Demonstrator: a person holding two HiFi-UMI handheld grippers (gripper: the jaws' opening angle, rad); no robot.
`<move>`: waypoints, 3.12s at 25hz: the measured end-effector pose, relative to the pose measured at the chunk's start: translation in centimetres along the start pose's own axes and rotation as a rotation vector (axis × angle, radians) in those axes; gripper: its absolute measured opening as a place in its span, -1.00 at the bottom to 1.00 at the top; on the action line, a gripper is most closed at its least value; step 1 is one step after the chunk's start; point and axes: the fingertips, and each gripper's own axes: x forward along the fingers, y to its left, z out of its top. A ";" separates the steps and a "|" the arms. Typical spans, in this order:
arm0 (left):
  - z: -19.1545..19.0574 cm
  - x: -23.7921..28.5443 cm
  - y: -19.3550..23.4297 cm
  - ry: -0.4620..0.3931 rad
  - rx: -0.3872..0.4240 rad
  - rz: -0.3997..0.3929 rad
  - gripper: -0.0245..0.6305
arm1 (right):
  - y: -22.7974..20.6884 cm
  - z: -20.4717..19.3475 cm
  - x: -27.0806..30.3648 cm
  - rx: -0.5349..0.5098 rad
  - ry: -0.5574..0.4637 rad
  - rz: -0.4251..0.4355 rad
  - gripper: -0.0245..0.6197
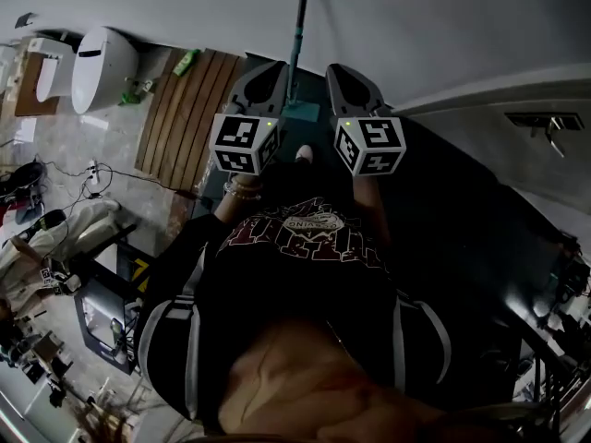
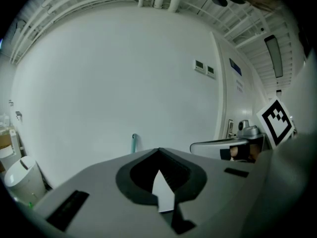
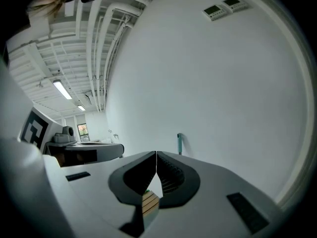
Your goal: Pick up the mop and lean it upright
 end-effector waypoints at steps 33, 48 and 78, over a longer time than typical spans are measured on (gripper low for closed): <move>2.2 12.6 12.4 0.083 0.072 -0.244 -0.78 | -3.3 3.2 14.6 0.063 -0.019 -0.257 -0.87; 0.4 19.5 14.6 0.151 0.086 -0.225 -0.78 | -7.7 3.3 14.5 0.081 0.013 -0.348 -0.87; -2.5 29.6 12.8 0.245 0.117 -0.106 -0.39 | -16.5 3.5 12.3 0.114 0.050 -0.369 -0.87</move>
